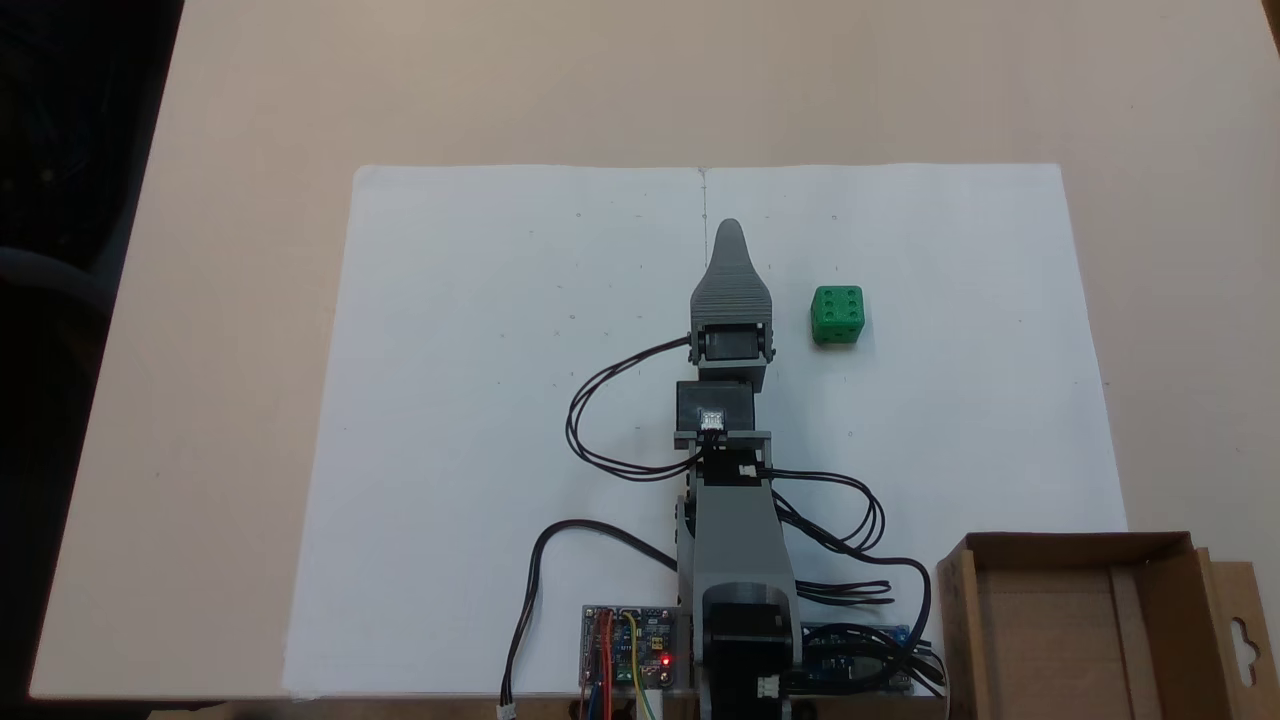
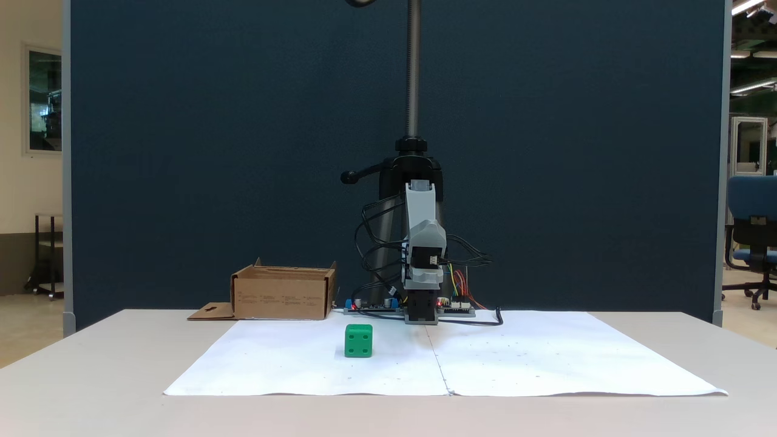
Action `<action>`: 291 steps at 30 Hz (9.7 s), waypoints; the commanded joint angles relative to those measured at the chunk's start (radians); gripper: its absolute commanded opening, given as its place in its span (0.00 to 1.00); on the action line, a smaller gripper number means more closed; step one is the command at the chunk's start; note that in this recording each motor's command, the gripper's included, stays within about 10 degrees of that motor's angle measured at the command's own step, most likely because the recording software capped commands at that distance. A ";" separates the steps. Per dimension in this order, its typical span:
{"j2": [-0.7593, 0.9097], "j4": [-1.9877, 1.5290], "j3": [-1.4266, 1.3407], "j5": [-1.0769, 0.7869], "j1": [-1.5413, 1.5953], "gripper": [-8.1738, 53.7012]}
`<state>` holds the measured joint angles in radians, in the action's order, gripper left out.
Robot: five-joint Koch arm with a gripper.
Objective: Grasp a green dice and put it in the bin.
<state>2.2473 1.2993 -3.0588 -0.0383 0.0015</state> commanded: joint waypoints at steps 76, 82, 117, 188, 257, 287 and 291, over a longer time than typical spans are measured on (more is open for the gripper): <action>0.109 -1.350 0.638 -0.078 -0.137 0.84; 0.101 -1.678 0.813 -0.077 -0.124 0.84; -0.558 -2.019 1.304 -0.541 -0.503 0.83; -0.894 -1.936 1.394 -0.414 -0.503 0.80; -0.986 -1.899 1.382 -0.382 -0.506 0.48; -0.497 -1.845 1.508 -0.009 -1.039 0.39; -0.497 -1.799 1.562 -0.009 -1.230 0.39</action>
<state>1.7073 -0.5737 -1.5785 -0.0736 -1.2118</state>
